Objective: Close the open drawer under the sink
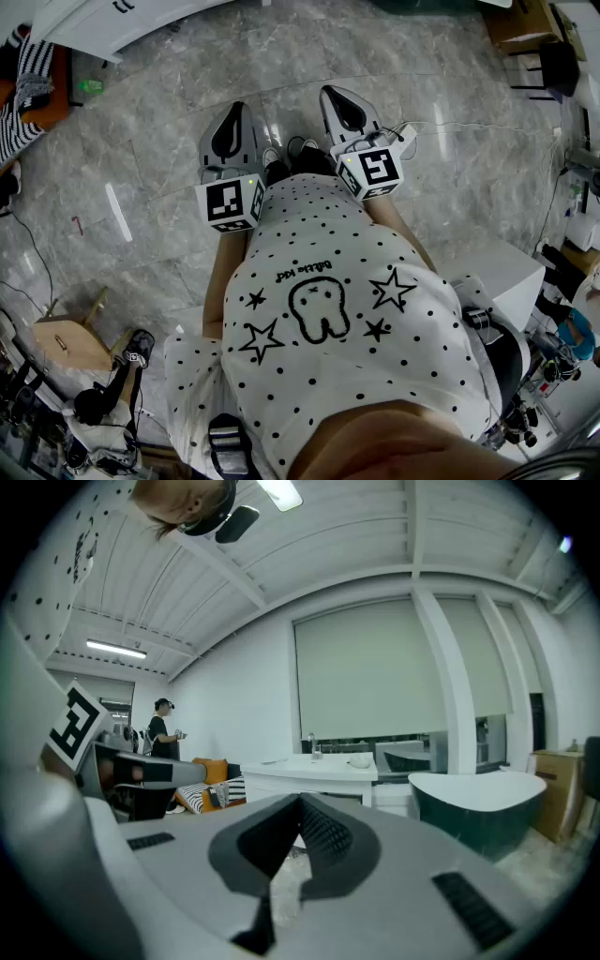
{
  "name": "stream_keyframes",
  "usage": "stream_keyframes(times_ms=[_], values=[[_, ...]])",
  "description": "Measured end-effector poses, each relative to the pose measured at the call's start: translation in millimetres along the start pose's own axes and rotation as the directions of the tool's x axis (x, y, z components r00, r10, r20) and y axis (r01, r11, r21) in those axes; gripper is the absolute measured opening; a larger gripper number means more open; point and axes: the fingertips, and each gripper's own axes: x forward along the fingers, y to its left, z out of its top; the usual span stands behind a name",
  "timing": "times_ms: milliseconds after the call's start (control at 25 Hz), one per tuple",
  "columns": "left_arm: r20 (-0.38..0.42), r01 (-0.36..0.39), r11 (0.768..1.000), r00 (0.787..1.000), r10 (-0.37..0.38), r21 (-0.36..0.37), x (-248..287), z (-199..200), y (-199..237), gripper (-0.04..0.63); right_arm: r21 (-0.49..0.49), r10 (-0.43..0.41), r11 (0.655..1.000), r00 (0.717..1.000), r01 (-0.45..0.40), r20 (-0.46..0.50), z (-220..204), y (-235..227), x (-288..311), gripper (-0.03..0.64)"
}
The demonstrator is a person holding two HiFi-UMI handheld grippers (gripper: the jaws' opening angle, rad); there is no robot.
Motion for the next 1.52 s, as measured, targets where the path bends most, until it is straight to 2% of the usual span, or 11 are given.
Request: stream_keyframes(times_ms=[240,680,840,1120,1280,1520], values=[[0.004,-0.011,1.0,1.0,0.011,0.005,1,-1,7,0.017,0.009,0.012,1.0,1.0,-0.011,-0.014,-7,6,4,0.014],[0.004,0.013,1.0,1.0,-0.013,0.003,5,3,7,0.017,-0.005,0.015,1.0,0.999,-0.015,-0.036,-7,10,7,0.014],[-0.004,0.017,1.0,1.0,-0.017,-0.002,7,2,10,0.017,0.028,0.02,0.999,1.0,-0.02,-0.01,-3,13,7,0.014],[-0.034,0.018,1.0,0.999,-0.019,-0.023,15,-3,17,0.017,0.055,-0.012,0.998,0.999,0.015,-0.048,-13,6,8,0.014],[-0.032,0.007,0.999,0.999,-0.008,-0.031,38,0,24,0.017,0.068,-0.001,0.998,0.999,0.004,-0.048,-11,-7,26,0.014],[-0.024,-0.031,0.999,0.999,0.03,-0.042,95,16,24,0.017,0.062,0.046,0.997,0.998,-0.043,-0.051,5,-51,67,0.014]])
